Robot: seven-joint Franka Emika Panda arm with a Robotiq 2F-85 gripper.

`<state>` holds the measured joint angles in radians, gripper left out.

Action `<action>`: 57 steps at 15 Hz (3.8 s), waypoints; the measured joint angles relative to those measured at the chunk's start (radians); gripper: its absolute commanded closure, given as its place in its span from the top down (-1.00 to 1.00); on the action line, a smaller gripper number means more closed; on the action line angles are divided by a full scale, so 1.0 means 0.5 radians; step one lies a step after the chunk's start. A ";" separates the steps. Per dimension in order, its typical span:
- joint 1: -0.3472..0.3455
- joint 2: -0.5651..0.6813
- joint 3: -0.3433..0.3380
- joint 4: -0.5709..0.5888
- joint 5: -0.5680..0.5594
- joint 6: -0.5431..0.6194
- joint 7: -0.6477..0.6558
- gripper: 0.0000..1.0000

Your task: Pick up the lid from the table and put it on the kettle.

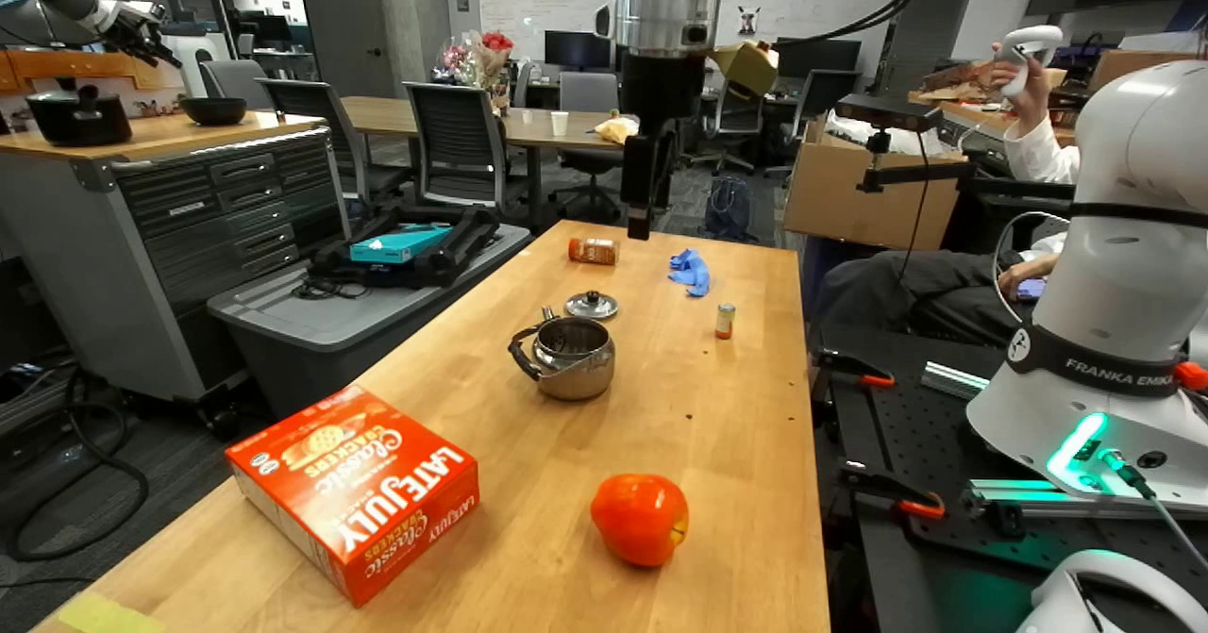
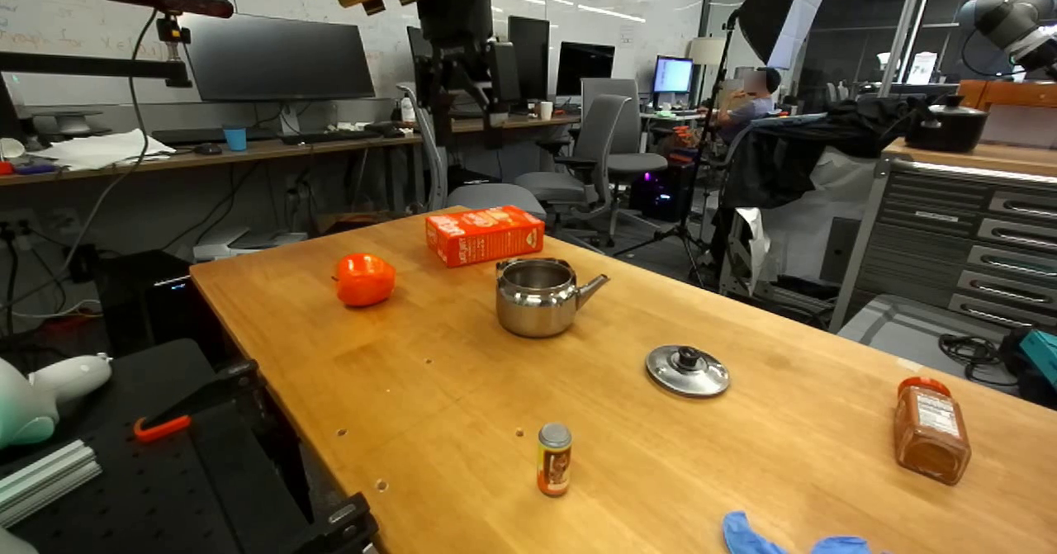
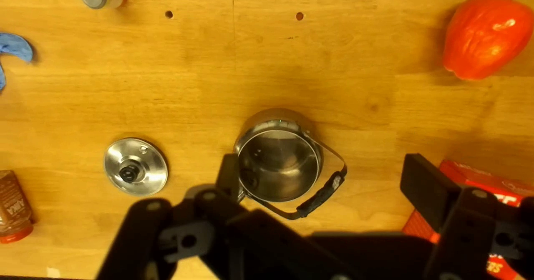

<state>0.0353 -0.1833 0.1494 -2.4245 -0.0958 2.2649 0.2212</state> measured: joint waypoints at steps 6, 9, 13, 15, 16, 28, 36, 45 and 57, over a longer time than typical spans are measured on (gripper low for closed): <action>-0.050 0.060 -0.137 0.037 0.000 0.103 0.002 1.00; -0.083 0.138 -0.202 0.099 0.000 0.135 0.002 1.00; -0.125 0.285 -0.277 0.224 0.002 0.159 0.002 1.00; -0.138 0.371 -0.312 0.295 0.008 0.161 0.002 1.00; -0.145 0.417 -0.329 0.331 0.012 0.162 0.002 1.00; -0.228 0.956 -0.501 0.650 0.106 0.307 0.081 1.00; -0.236 1.120 -0.570 0.729 0.143 0.465 0.158 1.00; -0.290 1.238 -0.575 0.733 0.220 0.559 0.158 1.00; -0.321 1.364 -0.579 0.795 0.234 0.594 0.140 1.00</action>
<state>-0.1251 0.4987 -0.1400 -2.0272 0.0211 2.5619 0.2912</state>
